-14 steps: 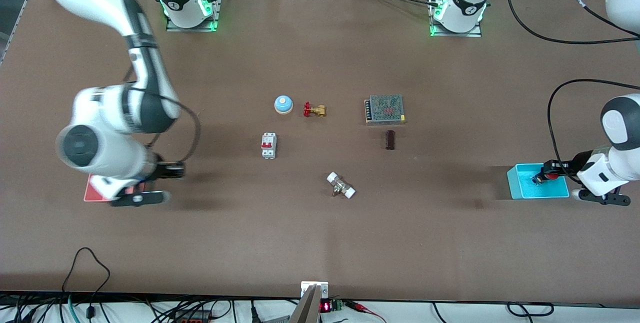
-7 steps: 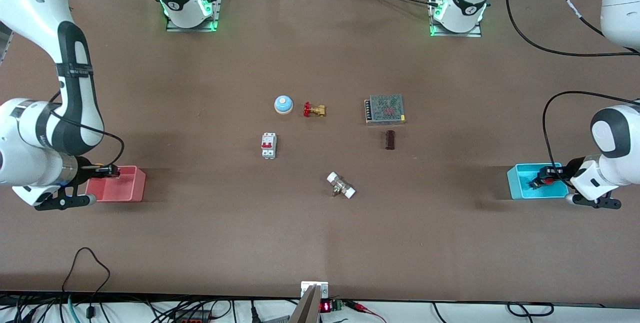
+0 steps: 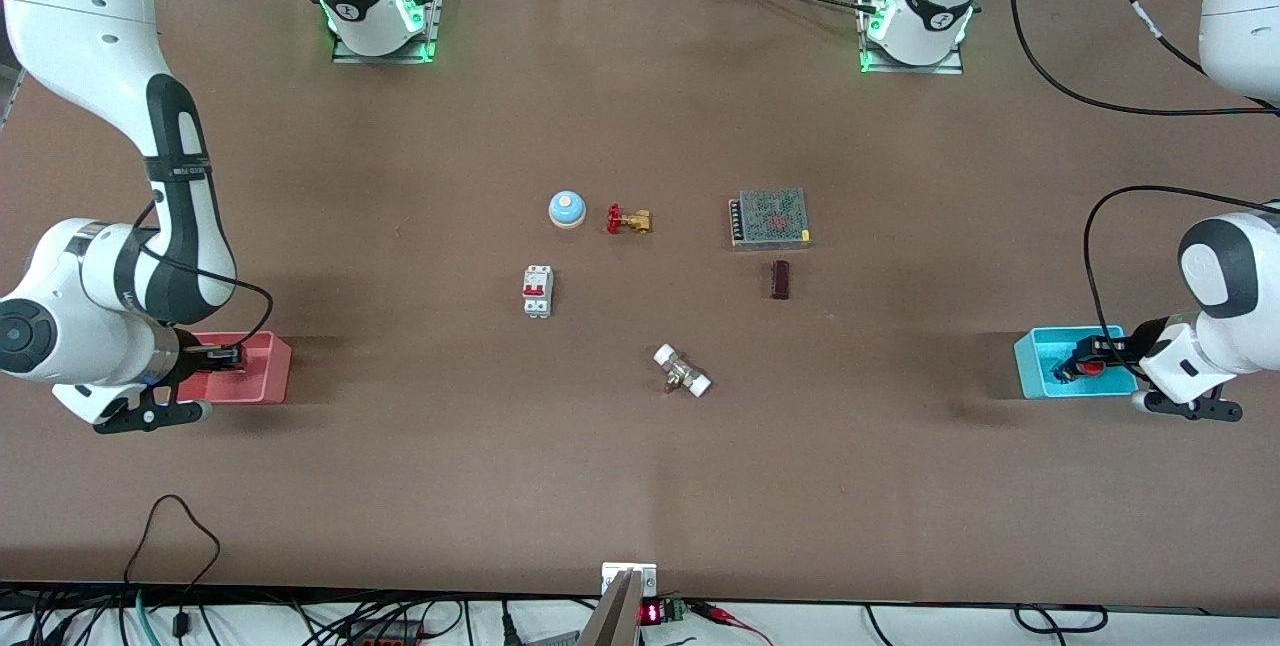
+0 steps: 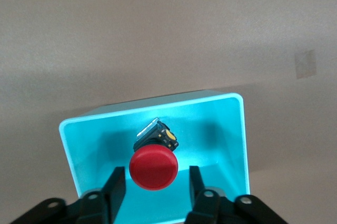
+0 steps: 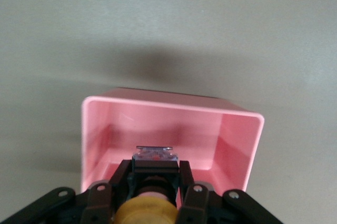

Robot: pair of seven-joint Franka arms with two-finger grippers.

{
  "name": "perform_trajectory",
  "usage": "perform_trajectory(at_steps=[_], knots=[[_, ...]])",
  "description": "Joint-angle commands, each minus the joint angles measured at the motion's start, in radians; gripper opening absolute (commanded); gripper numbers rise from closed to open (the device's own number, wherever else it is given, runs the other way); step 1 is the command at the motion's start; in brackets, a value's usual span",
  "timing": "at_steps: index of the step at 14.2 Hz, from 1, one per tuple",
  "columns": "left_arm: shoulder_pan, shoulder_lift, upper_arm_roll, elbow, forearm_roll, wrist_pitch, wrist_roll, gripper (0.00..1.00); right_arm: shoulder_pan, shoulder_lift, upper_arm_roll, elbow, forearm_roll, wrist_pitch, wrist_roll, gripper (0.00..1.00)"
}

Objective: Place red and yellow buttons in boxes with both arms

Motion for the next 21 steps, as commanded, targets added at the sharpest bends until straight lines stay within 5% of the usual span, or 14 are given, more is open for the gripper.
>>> perform_trajectory(at_steps=[1, 7, 14, 15, 17, 21], knots=[[-0.002, -0.014, -0.009, 0.022, 0.012, -0.01, 0.001, 0.68, -0.022, 0.033, 0.007, 0.025, -0.015, 0.015, -0.005, 0.0], [-0.074, -0.147, -0.018, 0.005, 0.012, -0.033, -0.091, 0.84, -0.022, 0.071, 0.008, 0.024, -0.015, 0.039, 0.0, 0.0], [-0.189, -0.316, -0.02, -0.015, 0.012, -0.175, -0.289, 0.86, -0.02, 0.085, 0.008, 0.021, -0.012, 0.059, 0.006, 0.04], [-0.189, -0.351, -0.032, -0.029, 0.014, -0.203, -0.287, 0.9, -0.019, 0.083, 0.008, 0.019, -0.01, 0.073, 0.008, 0.17], [-0.188, -0.426, -0.046, -0.065, 0.012, -0.217, -0.287, 0.99, -0.02, 0.082, 0.008, 0.019, -0.006, 0.074, 0.018, 0.95], [-0.188, -0.571, -0.048, -0.138, 0.012, -0.238, -0.286, 1.0, -0.008, 0.042, 0.008, 0.022, -0.004, 0.047, 0.015, 1.0]])
